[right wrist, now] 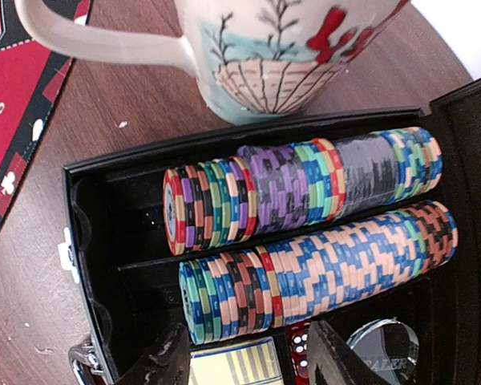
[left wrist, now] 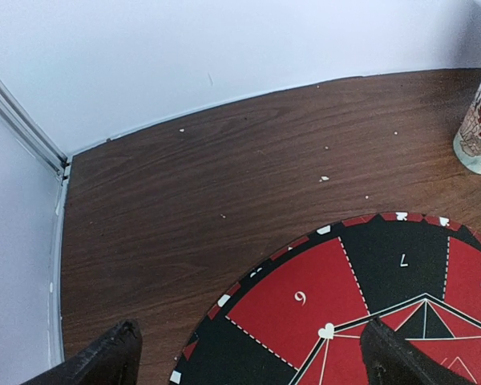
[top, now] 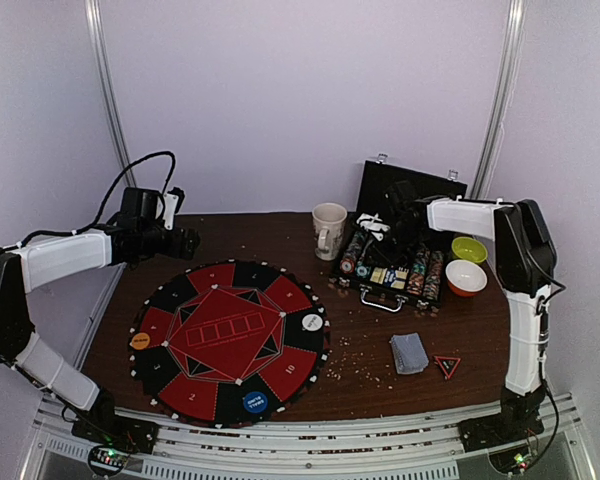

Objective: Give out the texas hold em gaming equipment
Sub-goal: Pick up the pile of poker chips from the chip case.

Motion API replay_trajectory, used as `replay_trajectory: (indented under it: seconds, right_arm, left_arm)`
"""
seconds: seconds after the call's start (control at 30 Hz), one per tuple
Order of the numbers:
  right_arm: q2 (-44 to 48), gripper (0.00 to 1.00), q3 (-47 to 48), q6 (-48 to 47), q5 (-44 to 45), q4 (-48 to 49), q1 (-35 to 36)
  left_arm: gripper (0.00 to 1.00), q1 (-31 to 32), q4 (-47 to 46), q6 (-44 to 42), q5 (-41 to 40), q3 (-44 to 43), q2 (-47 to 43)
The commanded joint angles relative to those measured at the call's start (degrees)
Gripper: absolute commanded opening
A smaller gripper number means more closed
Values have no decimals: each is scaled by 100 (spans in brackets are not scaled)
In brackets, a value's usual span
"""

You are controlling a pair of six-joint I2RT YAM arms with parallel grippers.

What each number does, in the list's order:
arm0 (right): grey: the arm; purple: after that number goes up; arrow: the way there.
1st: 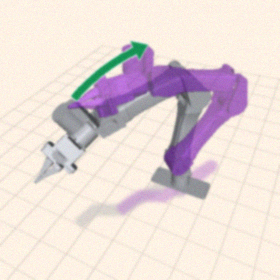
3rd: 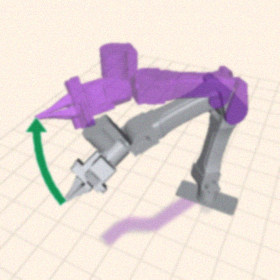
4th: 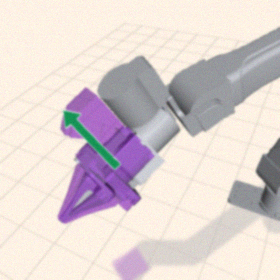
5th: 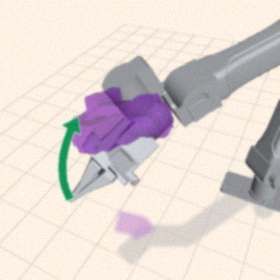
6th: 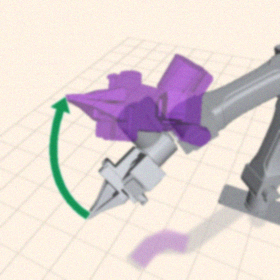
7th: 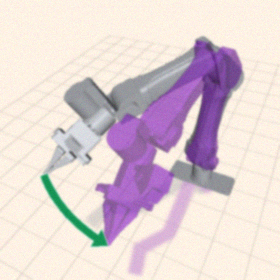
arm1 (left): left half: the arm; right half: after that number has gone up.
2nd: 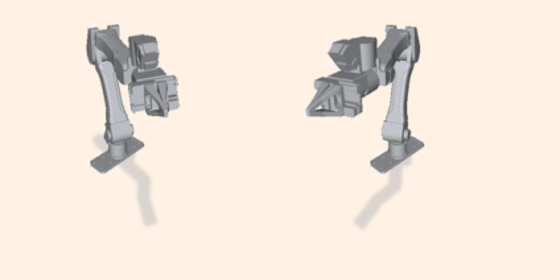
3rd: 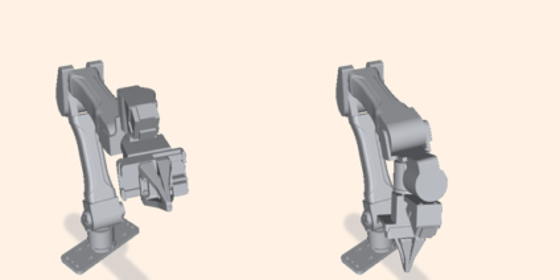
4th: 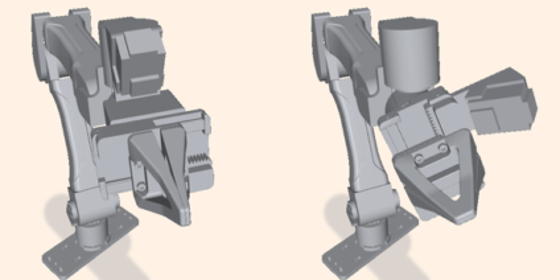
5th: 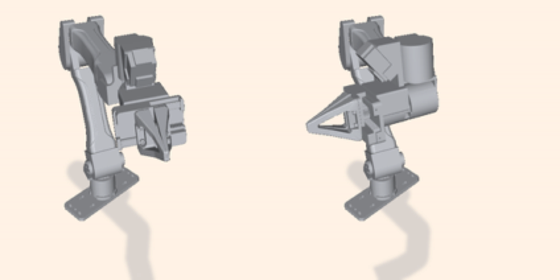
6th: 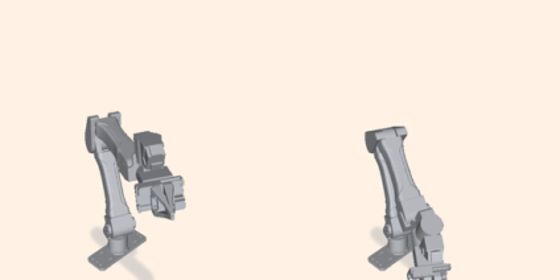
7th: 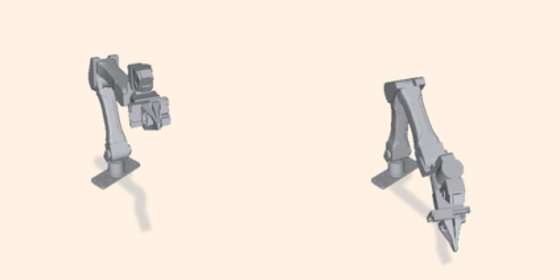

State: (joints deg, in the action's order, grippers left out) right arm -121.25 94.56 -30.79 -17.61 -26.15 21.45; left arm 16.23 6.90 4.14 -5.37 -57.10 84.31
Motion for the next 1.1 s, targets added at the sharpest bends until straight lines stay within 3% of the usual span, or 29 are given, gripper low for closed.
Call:
replay_trajectory:
  seconds: [0.0,0.17,0.3,0.5,0.77,1.07]
  right_arm:
    - [-115,51,53,-119,-15,2,-1]
    - [-42,52,-144,-172,-282,92,-1]
    - [-204,44,-155,-126,-29,128,23]
    - [-273,40,-229,-210,126,48,190]
    - [110,39,-750,-253,173,237,333]
    - [177,39,-720,-217,315,499,377]
  left_arm:
    - [98,24,-285,-58,-51,-5,-38]
    - [98,24,-290,-67,-42,-5,-21]
    - [98,26,-268,-80,-58,-16,-20]
    - [98,29,-269,-108,-114,-12,-7]
    - [98,23,-259,-118,-123,-16,11]
    - [98,24,-251,-115,-90,-21,15]
